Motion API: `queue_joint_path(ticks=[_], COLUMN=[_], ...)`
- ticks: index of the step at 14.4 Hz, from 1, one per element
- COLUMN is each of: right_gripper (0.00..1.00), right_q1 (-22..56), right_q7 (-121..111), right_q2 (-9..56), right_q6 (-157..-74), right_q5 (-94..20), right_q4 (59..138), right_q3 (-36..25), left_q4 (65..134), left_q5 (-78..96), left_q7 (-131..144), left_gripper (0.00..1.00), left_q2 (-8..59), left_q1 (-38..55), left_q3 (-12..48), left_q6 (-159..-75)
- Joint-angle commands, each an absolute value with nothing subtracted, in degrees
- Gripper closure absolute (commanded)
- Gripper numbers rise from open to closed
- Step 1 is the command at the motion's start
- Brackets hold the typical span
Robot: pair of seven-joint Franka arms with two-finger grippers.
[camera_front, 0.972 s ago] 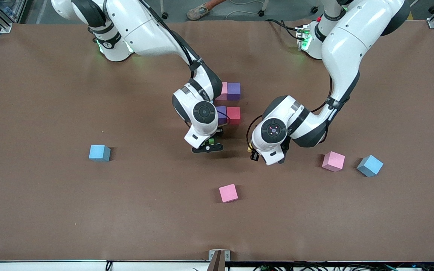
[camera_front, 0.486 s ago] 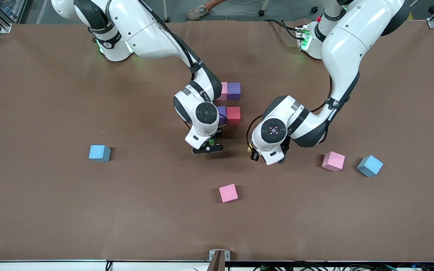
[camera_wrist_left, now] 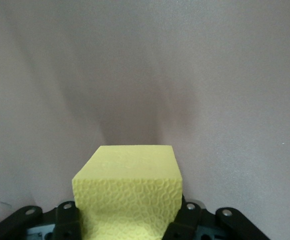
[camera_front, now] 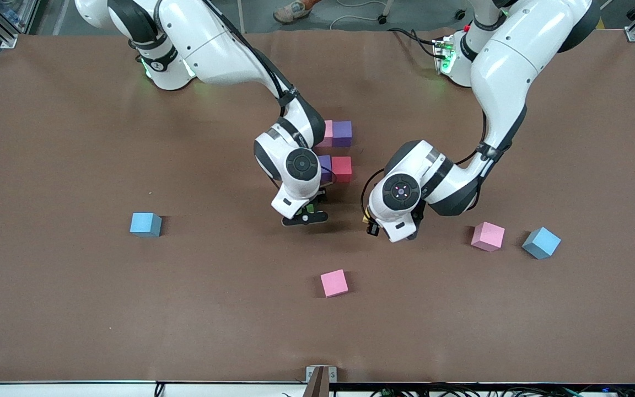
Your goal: Arrange 11 blocks into digit 3
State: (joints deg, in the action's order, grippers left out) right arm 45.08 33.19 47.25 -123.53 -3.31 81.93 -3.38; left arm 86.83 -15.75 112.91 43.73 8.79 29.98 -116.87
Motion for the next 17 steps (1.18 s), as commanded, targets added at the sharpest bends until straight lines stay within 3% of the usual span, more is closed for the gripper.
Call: queue_joint_path(ticks=[1,5,8,13,17], right_gripper=[0.00,0.00,0.00,0.00,0.00], right_q1=[45.2,42.8,40.0,29.5,20.8], right_q7=[34.1,33.7,33.7,33.3,22.8], right_q2=[43.9,39.3,34.8,29.0,26.5], right_q6=[-122.8,-121.3,-114.7,-106.7,-103.2], right_q5=[-3.6,-6.5,-6.5,-5.2,-4.0], right_q4=[83.1,83.5,83.8,83.8,83.6], right_q3=[-3.4,-3.5,-4.0,-4.1,-4.5], left_q4=[86.7,86.5,86.6,86.4,86.8], left_q5=[-15.0,-14.8,-14.9,-15.3,-16.6], left_q7=[113.1,117.6,124.7,134.3,138.9], left_gripper=[0.78,0.78,0.78,0.77,0.77], left_q2=[42.8,42.1,42.3,42.7,43.1], left_q1=[8.7,9.1,10.2,12.6,16.4], left_q3=[30.1,31.3,32.3,32.5,31.8], left_q6=[-116.5,-116.5,-116.5,-117.6,-125.1])
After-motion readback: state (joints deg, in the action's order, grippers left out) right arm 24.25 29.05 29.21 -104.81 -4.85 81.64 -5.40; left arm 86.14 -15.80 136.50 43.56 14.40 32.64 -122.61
